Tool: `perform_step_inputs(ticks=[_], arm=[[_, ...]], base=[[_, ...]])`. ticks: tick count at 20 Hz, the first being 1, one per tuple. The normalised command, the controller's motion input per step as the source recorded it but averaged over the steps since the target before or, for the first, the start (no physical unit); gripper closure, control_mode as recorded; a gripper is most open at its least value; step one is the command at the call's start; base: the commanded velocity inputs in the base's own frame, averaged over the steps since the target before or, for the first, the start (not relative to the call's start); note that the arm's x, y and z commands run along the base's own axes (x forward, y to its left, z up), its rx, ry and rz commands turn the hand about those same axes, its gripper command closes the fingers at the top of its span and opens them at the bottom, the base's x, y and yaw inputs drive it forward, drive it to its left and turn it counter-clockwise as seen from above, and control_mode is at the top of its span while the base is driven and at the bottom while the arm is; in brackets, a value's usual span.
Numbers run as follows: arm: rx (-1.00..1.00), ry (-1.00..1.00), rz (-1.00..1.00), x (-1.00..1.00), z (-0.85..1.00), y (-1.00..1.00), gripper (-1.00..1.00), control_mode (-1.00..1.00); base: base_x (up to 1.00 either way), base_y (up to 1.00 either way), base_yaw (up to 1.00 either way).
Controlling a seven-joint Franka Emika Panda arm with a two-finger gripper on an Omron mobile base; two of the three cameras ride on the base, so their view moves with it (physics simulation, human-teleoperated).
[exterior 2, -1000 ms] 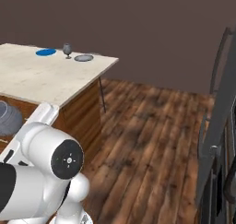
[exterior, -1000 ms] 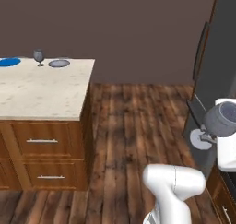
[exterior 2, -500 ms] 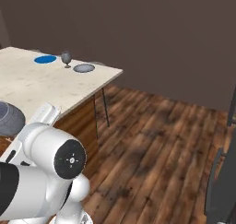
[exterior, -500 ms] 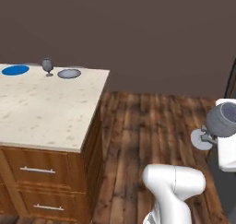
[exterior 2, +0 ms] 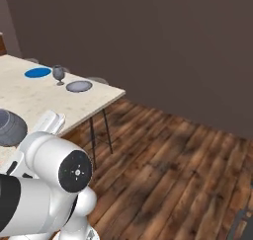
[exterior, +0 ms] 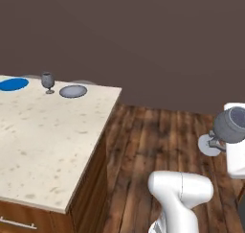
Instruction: Retrieve the wine glasses from the counter and place one next to each plate.
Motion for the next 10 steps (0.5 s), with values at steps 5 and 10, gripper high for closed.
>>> perform_step_inputs(ticks=[5, 10], arm=[[0.0, 0.0, 0.0, 0.0, 0.0, 0.0, 1.0, 1.0], [0.0, 0.0, 0.0, 0.0, 0.0, 0.0, 1.0, 1.0]], base=[[1.0, -0.46, 0.25], [1.0, -0.56, 0.27]])
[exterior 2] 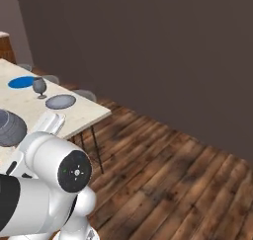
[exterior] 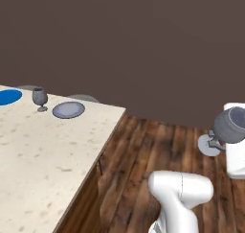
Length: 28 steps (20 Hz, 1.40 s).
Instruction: Retrieve the wine glasses from the counter and place one next to each plate.
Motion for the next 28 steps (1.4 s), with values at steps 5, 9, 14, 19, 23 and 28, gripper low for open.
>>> perform_step_inputs(ticks=[5, 9, 14, 19, 23, 28], arm=[[0.0, 0.0, 0.0, 0.0, 0.0, 0.0, 1.0, 1.0], [0.0, 0.0, 0.0, 0.0, 0.0, 0.0, 1.0, 1.0], [0.0, 0.0, 0.0, 0.0, 0.0, 0.0, 1.0, 1.0], [0.0, 0.0, 0.0, 0.0, 0.0, 0.0, 1.0, 1.0], [0.0, 0.0, 0.0, 0.0, 0.0, 0.0, 1.0, 1.0], [0.0, 0.0, 0.0, 0.0, 0.0, 0.0, 1.0, 1.0]], base=[[1.0, -0.59, 0.25], [1.0, -0.83, 0.26], [1.0, -0.96, 0.27], [1.0, -1.0, 0.25], [1.0, -1.0, 0.29], [1.0, -0.93, 0.39]])
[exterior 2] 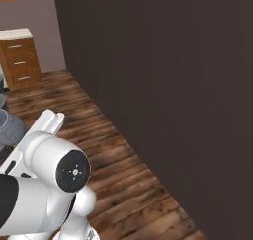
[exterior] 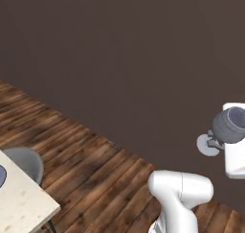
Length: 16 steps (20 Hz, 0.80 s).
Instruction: Retrieve the wine glasses from the counter and place one next to each plate.
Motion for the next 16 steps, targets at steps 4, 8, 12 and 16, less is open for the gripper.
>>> perform_step_inputs(ticks=[4, 8, 12, 16], arm=[[0.0, 0.0, 0.0, 0.0, 0.0, 0.0, 1.0, 1.0], [0.0, 0.0, 0.0, 0.0, 0.0, 0.0, 1.0, 1.0], [0.0, 0.0, 0.0, 0.0, 0.0, 0.0, 1.0, 1.0], [0.0, 0.0, 0.0, 0.0, 0.0, 0.0, 1.0, 1.0]], base=[[1.0, -0.81, 0.46], [1.0, -0.65, 0.52], [1.0, -0.52, 0.58], [1.0, -0.4, 0.67]])
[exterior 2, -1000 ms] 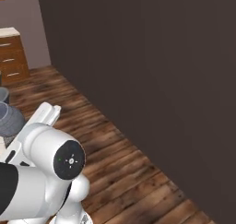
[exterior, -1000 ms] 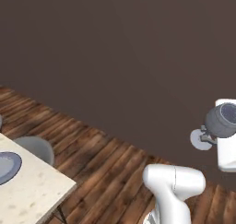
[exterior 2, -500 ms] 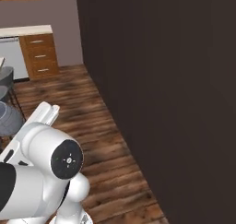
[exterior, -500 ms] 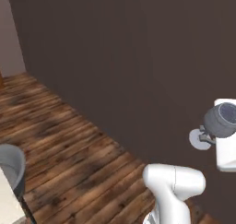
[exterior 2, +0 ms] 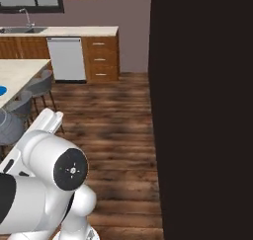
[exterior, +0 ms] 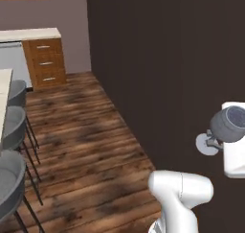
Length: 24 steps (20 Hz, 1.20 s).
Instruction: Retrieve the wine glasses from the counter and place one next to each plate.
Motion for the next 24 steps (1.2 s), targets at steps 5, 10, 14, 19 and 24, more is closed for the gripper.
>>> perform_step_inputs(ticks=[5, 10, 14, 19, 24], arm=[[0.0, 0.0, 0.0, 0.0, 0.0, 0.0, 1.0, 1.0], [0.0, 0.0, 0.0, 0.0, 0.0, 0.0, 1.0, 1.0], [0.0, 0.0, 0.0, 0.0, 0.0, 0.0, 1.0, 1.0], [0.0, 0.0, 0.0, 0.0, 0.0, 0.0, 1.0, 1.0], [0.0, 0.0, 0.0, 0.0, 0.0, 0.0, 1.0, 1.0]], base=[[0.98, -0.39, 0.73], [0.96, -0.38, 0.74], [0.86, -0.38, 0.77], [0.77, -0.36, 0.81], [0.65, -0.3, 0.85]])
